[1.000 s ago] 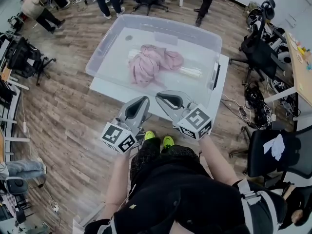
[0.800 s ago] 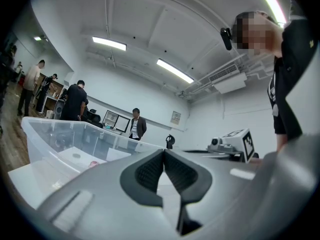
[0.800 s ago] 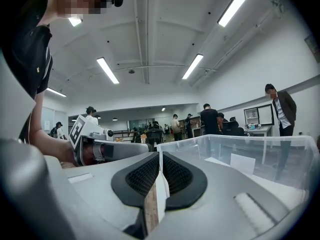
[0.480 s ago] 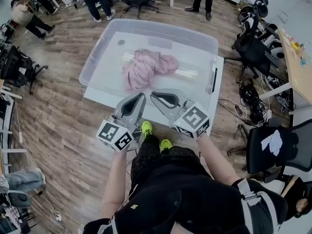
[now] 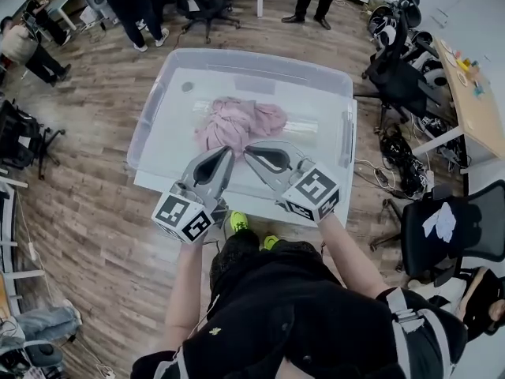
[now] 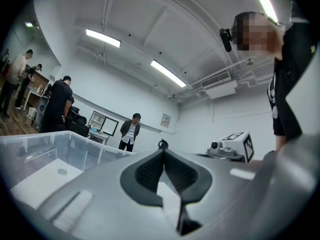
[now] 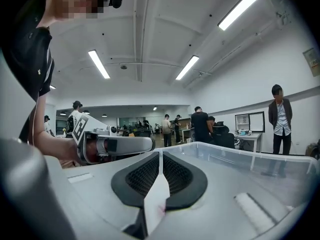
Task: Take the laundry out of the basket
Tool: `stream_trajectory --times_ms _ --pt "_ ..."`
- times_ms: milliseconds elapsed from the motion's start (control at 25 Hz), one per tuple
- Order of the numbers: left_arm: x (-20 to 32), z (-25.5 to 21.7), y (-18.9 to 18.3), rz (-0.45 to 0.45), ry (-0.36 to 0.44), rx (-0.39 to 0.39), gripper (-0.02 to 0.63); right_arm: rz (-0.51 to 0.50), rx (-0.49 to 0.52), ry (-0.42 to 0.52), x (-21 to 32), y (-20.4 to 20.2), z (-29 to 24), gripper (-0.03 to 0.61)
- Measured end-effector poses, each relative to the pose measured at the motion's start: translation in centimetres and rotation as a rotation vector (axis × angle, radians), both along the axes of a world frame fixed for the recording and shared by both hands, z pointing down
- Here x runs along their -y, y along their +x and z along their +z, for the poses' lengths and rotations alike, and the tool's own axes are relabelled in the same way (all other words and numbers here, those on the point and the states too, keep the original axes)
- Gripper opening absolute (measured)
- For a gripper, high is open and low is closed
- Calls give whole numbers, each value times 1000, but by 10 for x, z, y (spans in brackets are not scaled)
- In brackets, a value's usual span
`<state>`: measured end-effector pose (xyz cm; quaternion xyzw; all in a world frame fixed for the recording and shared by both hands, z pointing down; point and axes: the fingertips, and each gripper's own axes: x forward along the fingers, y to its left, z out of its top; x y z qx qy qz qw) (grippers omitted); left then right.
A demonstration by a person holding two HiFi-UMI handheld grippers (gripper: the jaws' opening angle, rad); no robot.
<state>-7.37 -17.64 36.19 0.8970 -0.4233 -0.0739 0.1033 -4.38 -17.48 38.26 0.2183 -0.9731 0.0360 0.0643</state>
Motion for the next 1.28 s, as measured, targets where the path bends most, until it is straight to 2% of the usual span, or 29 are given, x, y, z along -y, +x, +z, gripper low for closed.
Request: stream_trajectory --times_ms 400,760,960,1280 --pt "56 -18 -30 82 15 6 9 56 -15 10 50 -38 -7 6" --pt "97 -19 -35 127 29 41 9 102 -66 12 83 -38 2 17" --pt "110 -4 -28 114 16 59 9 81 -94 -3 93 -35 12 21" --pt "133 36 -19 121 -43 132 9 39 -158 -51 120 -40 43 37"
